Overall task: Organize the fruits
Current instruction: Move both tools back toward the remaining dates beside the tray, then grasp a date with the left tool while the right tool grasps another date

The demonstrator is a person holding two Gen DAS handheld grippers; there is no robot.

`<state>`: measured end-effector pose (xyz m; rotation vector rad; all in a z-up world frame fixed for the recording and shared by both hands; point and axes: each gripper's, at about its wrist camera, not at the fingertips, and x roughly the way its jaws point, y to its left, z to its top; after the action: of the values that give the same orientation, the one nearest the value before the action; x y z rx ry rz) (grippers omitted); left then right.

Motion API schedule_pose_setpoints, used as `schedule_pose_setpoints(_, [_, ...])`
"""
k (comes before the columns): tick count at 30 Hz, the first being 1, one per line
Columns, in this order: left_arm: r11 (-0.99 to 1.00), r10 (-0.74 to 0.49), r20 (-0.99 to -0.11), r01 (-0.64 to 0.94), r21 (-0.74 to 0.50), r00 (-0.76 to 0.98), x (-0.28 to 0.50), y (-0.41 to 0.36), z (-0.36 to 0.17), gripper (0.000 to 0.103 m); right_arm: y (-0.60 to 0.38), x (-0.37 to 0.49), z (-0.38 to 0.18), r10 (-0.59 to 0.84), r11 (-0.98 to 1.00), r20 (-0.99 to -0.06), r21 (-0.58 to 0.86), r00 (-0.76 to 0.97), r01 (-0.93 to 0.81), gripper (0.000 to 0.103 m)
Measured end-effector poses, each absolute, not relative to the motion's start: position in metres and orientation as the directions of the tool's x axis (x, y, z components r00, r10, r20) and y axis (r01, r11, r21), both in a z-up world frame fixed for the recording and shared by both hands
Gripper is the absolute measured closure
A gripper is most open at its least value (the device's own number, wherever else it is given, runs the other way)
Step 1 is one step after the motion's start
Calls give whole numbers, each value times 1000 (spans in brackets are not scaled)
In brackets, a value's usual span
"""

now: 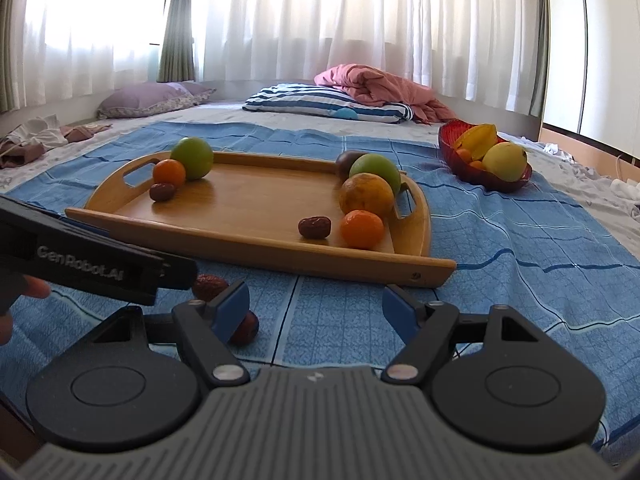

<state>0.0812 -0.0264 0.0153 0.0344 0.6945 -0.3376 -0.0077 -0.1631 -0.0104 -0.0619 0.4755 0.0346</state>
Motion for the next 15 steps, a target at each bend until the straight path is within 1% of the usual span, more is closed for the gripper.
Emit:
schedule_pose_setpoints(2, [940,-310,-639,329,-92,704,82,-29,15,17,-164,-9,-11,31,998,-458,-42,888,-56,19])
schedule_pose_setpoints(6, [931,-329,-650,348,-105,685,83,-37,13,27,-162,-13,-13,55,996,-459,-32,887,-78,19])
schedule_pose_setpoints(8, [926,-342,-656,359,-113,673,84,-39,13,42,-161,-15,-15,67,995,-461,-30,885,-91,19])
schedule_pose_setpoints(10, [919,-359,-661,371,-130,658,85,-42,12,47,-159,-15,-16,75,995,-467,-27,881,-99,19])
schedule_pose_setpoints(12, [914,-372,-662,379,-141,651,87,-45,13,51,-157,-15,-19,75,994,-475,-34,877,-103,19])
schedule_pose_setpoints(14, [911,-380,-661,386,-146,647,88,-48,13,57,-154,-15,-23,75,994,-485,-39,871,-107,19])
schedule_pose_setpoints(15, [909,-384,-662,388,-150,644,89,-50,13,58,-154,-14,-24,76,993,-489,-38,869,-108,19])
